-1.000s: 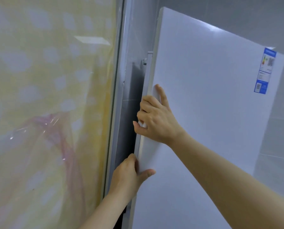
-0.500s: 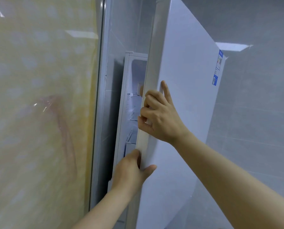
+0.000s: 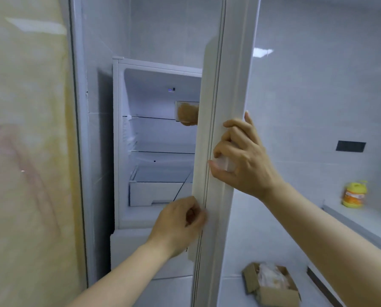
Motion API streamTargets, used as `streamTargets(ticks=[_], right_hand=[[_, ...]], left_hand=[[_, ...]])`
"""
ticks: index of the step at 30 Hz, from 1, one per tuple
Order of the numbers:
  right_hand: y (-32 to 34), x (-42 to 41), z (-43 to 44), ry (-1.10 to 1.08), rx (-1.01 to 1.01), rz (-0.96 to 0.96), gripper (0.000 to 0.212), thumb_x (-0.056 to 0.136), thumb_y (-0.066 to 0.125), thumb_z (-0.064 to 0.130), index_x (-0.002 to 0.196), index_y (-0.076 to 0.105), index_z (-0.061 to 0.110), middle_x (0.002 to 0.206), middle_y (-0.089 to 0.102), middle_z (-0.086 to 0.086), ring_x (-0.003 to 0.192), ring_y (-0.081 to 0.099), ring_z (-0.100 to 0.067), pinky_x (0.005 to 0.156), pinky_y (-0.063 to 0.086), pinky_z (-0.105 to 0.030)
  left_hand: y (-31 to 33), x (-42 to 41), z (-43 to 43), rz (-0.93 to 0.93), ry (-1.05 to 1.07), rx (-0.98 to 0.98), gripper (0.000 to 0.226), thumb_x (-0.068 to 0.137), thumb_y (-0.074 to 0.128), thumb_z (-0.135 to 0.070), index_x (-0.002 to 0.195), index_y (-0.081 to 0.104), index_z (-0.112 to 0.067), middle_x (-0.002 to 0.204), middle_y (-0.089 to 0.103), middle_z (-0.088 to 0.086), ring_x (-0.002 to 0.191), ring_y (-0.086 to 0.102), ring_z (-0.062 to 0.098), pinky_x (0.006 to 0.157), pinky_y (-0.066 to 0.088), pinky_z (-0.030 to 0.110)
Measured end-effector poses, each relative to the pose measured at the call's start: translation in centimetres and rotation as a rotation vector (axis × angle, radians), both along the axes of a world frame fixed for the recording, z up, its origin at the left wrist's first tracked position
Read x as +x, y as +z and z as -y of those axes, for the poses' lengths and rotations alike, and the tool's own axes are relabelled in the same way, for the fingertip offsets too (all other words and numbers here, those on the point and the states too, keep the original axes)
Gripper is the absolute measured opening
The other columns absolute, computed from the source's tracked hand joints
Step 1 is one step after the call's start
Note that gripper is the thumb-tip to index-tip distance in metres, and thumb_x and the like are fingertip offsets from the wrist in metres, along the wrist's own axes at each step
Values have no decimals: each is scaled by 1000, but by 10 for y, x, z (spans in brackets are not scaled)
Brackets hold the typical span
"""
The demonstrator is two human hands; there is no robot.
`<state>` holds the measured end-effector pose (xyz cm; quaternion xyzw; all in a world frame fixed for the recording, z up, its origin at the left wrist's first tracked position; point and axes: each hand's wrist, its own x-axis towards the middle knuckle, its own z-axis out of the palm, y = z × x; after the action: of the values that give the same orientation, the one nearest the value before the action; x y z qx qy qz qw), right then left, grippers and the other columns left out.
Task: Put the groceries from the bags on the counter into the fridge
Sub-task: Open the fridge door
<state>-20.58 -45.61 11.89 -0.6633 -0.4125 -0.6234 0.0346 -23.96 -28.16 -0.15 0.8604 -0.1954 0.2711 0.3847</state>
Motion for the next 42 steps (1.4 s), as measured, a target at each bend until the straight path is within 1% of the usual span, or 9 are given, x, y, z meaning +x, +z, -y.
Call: streamTargets(ticks=[5,11,14,18,23,26,29,36,42], right_hand=[[-15,-21,39,-138,87,-69,20,80,72,25,75,66,7,81,57,-9,115,47,-27,109,31,-57],[-36,-39,79,-301,199,-148,21,81,74,24,83,67,5,93,58,-14,121,48,-32,103,40,-52],[-50,-47,95,-397,263,-197,25,80,74,26,90,66,5,105,53,-14,119,48,-31,100,42,-53],[-66,-52,109,-512,380,-255,36,77,75,26,103,62,6,121,43,-6,111,52,-31,94,46,-53],[-92,-47,126,-597,486,-384,62,78,75,24,130,47,5,145,36,-13,135,40,-31,100,46,-50],[-108,-40,137,-647,528,-459,83,78,77,21,146,31,7,157,22,-13,145,24,-28,110,38,-49],[-115,-34,152,-689,553,-489,92,78,77,13,151,21,9,160,13,-10,148,17,-26,113,34,-49],[-117,-16,193,-752,585,-551,93,83,69,4,154,9,10,162,2,-5,150,6,-20,119,24,-41],[-118,11,240,-738,583,-562,92,85,65,1,154,5,12,162,0,-3,150,2,-16,116,9,-16]], left_hand=[[-19,19,12,39,-53,127,3,84,61,-23,86,59,-23,84,60,-12,79,56,3,67,38,10],[-43,40,33,66,-152,315,24,90,56,-24,113,64,-19,111,62,-6,107,53,11,86,33,14],[-46,45,49,72,-225,360,21,94,50,-23,104,68,-20,104,66,-6,100,56,11,81,38,19],[-49,53,76,99,-313,366,20,93,49,-19,91,68,-21,92,67,-6,86,52,9,67,31,18],[-54,67,113,158,-407,320,20,83,50,-17,75,68,-19,75,71,-4,71,62,16,71,44,27],[-60,76,133,218,-428,311,19,83,51,-21,71,66,-21,71,68,-6,65,59,14,64,32,24],[-62,81,154,256,-428,313,21,80,49,-23,64,62,-22,63,64,-6,57,55,16,62,24,24],[-64,97,209,298,-402,332,18,68,54,-27,53,54,-17,51,58,-1,46,54,24,52,30,23],[-65,110,257,362,-337,361,25,58,65,-28,48,43,-20,44,51,-5,40,50,19,56,26,22]])
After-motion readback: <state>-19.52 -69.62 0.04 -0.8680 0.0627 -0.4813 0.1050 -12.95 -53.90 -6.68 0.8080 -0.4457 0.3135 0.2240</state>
